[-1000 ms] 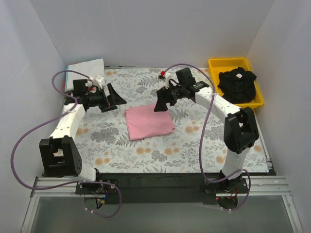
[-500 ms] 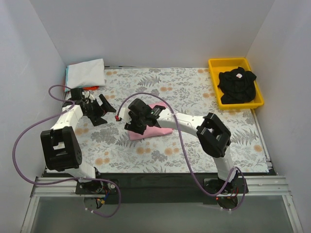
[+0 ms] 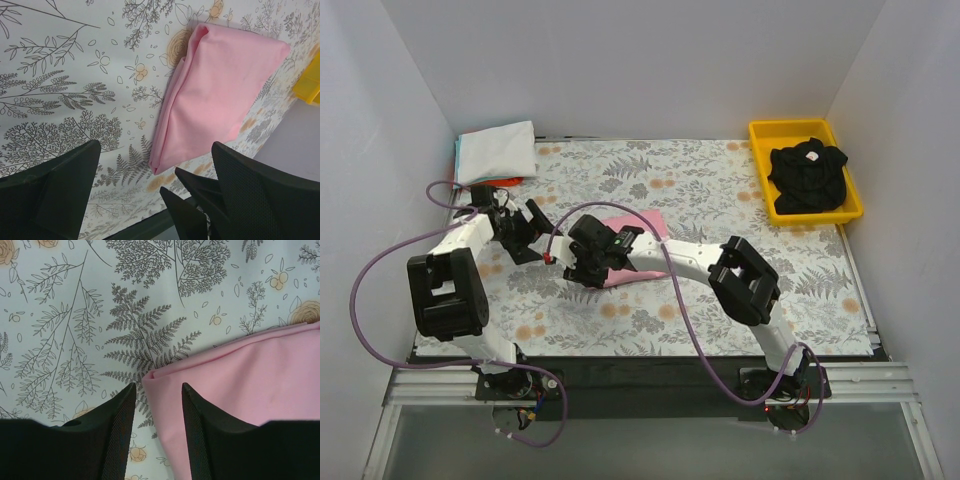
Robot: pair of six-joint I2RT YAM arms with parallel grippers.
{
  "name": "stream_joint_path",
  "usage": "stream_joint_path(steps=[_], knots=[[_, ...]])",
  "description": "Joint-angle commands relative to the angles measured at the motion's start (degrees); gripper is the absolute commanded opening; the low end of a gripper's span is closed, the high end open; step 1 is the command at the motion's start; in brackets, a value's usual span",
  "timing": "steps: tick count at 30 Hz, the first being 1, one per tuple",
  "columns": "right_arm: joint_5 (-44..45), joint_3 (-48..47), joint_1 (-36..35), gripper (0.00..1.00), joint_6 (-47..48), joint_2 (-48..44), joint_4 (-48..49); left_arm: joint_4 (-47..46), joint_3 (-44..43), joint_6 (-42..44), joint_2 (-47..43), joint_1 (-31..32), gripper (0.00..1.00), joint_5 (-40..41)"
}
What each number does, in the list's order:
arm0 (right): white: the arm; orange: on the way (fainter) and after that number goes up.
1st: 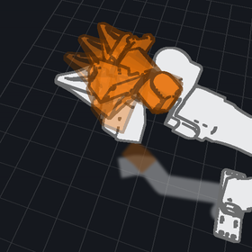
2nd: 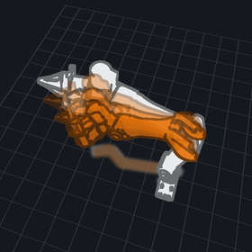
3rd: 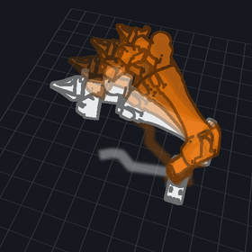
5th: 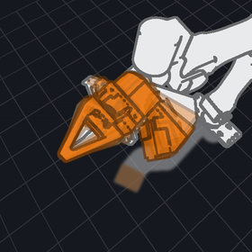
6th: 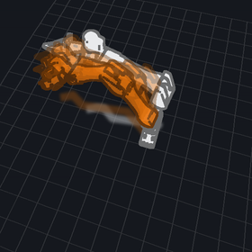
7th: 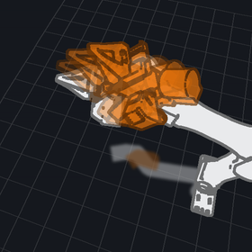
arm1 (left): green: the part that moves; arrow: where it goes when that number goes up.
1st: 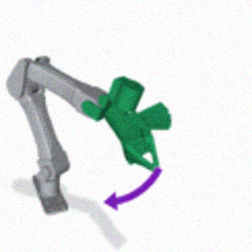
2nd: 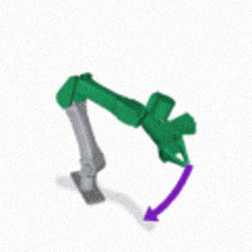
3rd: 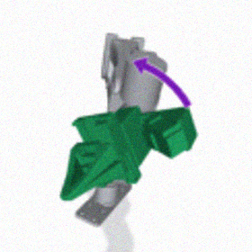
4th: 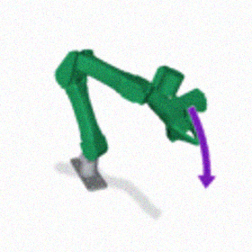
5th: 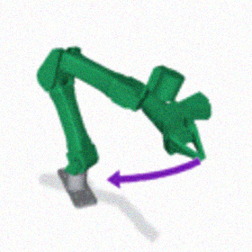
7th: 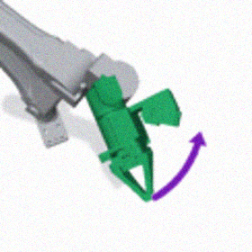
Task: Fold and stack the t-shirts
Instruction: Neatly place the folded tshirt to the corner
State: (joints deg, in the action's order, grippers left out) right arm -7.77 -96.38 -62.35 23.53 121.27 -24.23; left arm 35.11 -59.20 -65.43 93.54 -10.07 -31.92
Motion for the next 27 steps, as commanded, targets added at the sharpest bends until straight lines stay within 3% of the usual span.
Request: stream_joint_path(steps=[1,9,12,15,16,22,27], knots=[[-2.4,-1.3,-0.3,0.48,-1.2,0.8,-0.9,-1.0,0.6,-0.9,-0.9,-0.3,0.93,-0.3],[-1.3,0.3,-0.6,0.47,-0.9,4.2,-0.7,-1.9,2.9,-1.8,-1.3,-0.4,0.93,0.1],[-0.9,0.8,-0.6,0.4,-0.8,5.1,-0.6,-2.2,3.1,-2.1,-1.3,-0.4,0.93,-0.2],[-0.1,0.8,-0.5,0.05,-0.4,5.6,-0.5,-2.9,4.4,-2.2,-1.5,-0.3,0.93,-1.0],[0.2,0.5,-0.2,0.01,-0.3,5.6,-0.5,-3.2,5.9,-2.2,-1.7,-0.3,0.93,-1.4],[-4.6,-2.8,3.1,0.01,0.1,-0.8,0.1,-8.4,12.4,-5.1,-4.6,-0.4,0.91,-6.3],[-6.7,-2.2,3.8,0.01,1.0,-3.0,0.1,-15.8,13.6,-10.5,-0.8,0.3,0.93,-11.0]])
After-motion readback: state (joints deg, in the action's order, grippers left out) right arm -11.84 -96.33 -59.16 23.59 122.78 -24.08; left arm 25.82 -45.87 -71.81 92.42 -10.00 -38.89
